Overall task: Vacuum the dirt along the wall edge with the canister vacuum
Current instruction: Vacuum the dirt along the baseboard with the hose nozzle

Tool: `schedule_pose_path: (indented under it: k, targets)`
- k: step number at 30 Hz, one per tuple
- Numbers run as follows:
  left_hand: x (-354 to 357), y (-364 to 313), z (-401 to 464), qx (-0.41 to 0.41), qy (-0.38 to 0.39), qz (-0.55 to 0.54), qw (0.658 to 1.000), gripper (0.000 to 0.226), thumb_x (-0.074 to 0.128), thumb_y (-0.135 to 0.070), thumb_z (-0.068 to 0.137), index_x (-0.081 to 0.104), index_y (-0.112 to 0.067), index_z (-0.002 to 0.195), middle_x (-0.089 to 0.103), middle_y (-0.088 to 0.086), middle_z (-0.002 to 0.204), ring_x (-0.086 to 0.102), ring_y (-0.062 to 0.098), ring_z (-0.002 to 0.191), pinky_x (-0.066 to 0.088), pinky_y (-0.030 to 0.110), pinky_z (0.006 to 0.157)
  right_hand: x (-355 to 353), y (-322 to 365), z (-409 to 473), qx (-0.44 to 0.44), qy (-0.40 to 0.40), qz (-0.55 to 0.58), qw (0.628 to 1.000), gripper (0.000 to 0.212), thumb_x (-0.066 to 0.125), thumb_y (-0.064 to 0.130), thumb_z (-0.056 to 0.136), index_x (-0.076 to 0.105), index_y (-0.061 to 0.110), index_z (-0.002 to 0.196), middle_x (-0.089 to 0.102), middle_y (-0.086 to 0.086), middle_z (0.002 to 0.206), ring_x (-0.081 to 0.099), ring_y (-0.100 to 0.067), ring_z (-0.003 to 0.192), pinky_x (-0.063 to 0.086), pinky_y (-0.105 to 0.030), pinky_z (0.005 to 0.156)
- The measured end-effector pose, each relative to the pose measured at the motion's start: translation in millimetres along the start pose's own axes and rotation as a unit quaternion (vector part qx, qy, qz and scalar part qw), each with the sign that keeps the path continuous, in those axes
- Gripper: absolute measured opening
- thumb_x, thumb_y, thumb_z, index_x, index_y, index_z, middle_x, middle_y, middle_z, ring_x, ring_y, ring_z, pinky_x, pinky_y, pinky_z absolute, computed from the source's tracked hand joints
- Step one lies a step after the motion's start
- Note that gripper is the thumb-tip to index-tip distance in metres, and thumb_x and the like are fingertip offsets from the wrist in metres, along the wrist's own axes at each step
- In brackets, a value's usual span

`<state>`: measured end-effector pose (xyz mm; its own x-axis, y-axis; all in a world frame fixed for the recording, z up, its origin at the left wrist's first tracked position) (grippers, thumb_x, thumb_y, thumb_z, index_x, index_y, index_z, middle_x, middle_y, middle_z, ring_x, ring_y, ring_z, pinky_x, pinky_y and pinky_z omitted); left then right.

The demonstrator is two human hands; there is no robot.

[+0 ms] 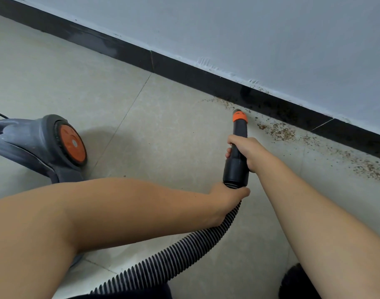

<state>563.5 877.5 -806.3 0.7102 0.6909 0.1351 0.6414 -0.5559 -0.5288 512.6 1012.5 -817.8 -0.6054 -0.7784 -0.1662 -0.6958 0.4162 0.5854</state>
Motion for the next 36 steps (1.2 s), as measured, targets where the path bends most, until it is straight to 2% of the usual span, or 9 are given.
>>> schedule_pose_path:
  k: [4, 8, 12, 16, 20, 28, 32, 36]
  targets:
    - [-7, -14, 4, 0.012, -0.025, -0.021, 0.999, 0.016, 0.066, -0.022, 0.086, 0.054, -0.013, 0.092, 0.052, 0.007, 0.076, 0.050, 0.021, 0.067, 0.044, 0.031, 0.066, 8, 16, 4, -0.001, 0.014, -0.009, 1.000, 0.015, 0.060, 0.010, 0.082, 0.053, 0.006, 0.094, 0.060, -0.007, 0.061, 0.058, -0.016, 0.042, 0.052, -0.026, 0.052]
    - [-22, -22, 7, 0.023, -0.062, -0.065, 0.996, 0.018, 0.066, -0.020, 0.085, 0.054, -0.011, 0.095, 0.051, 0.007, 0.073, 0.049, 0.020, 0.063, 0.044, 0.028, 0.060, 38, 34, 8, -0.009, 0.057, -0.039, 0.998, 0.018, 0.060, 0.009, 0.082, 0.052, 0.007, 0.098, 0.060, -0.006, 0.064, 0.059, -0.016, 0.042, 0.053, -0.025, 0.052]
    - [-35, -18, 9, 0.022, -0.100, -0.093, 0.990, 0.016, 0.065, -0.022, 0.085, 0.054, -0.013, 0.093, 0.052, 0.007, 0.074, 0.051, 0.023, 0.066, 0.045, 0.031, 0.063, 71, 41, 7, -0.026, 0.110, -0.093, 0.989, 0.017, 0.060, 0.010, 0.080, 0.052, 0.008, 0.095, 0.061, -0.006, 0.065, 0.061, -0.016, 0.047, 0.054, -0.027, 0.056]
    - [-48, -19, 12, 0.025, -0.125, -0.096, 0.987, 0.016, 0.065, -0.021, 0.085, 0.054, -0.013, 0.092, 0.051, 0.007, 0.072, 0.050, 0.022, 0.065, 0.044, 0.030, 0.061, 81, 43, 11, -0.037, 0.110, -0.075, 0.990, 0.014, 0.060, 0.010, 0.080, 0.052, 0.007, 0.092, 0.060, -0.006, 0.063, 0.060, -0.017, 0.046, 0.054, -0.027, 0.056]
    - [-43, -17, 17, 0.020, -0.107, -0.066, 0.992, 0.015, 0.066, -0.020, 0.084, 0.055, -0.013, 0.091, 0.052, 0.007, 0.073, 0.050, 0.021, 0.065, 0.043, 0.029, 0.060, 59, 34, 17, -0.030, 0.073, -0.016, 0.997, 0.013, 0.060, 0.009, 0.081, 0.052, 0.007, 0.091, 0.059, -0.006, 0.059, 0.059, -0.017, 0.044, 0.054, -0.029, 0.057]
    - [8, -8, 19, -0.021, 0.002, 0.009, 1.000, 0.022, 0.068, -0.021, 0.086, 0.054, -0.012, 0.100, 0.050, 0.004, 0.073, 0.048, 0.017, 0.061, 0.040, 0.024, 0.055, -20, 0, 18, -0.007, -0.014, 0.043, 0.999, 0.017, 0.060, 0.011, 0.080, 0.053, 0.008, 0.095, 0.060, -0.005, 0.055, 0.058, -0.017, 0.043, 0.053, -0.028, 0.054]
    - [12, -8, 20, -0.016, -0.005, 0.002, 1.000, 0.021, 0.067, -0.021, 0.086, 0.054, -0.012, 0.100, 0.050, 0.004, 0.073, 0.048, 0.017, 0.061, 0.040, 0.024, 0.054, -24, 2, 17, -0.008, -0.015, 0.043, 0.999, 0.014, 0.060, 0.010, 0.081, 0.052, 0.007, 0.092, 0.059, -0.005, 0.052, 0.057, -0.017, 0.042, 0.053, -0.027, 0.051]
    - [-3, -11, 21, 0.006, -0.046, -0.030, 0.998, 0.013, 0.064, -0.021, 0.086, 0.052, -0.015, 0.087, 0.050, 0.005, 0.070, 0.049, 0.020, 0.062, 0.041, 0.027, 0.059, 13, 19, 16, -0.024, 0.033, -0.002, 0.999, 0.012, 0.060, 0.008, 0.081, 0.052, 0.007, 0.090, 0.058, -0.006, 0.056, 0.057, -0.017, 0.041, 0.052, -0.026, 0.049]
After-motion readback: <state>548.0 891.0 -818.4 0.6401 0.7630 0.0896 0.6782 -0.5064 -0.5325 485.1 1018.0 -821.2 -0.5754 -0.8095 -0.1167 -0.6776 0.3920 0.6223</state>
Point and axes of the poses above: each hand's wrist, its own z-axis towards the middle knuckle, its own x-axis out of the palm, y = z × x, the point moved 9 cm from there along z, towards the middle knuckle
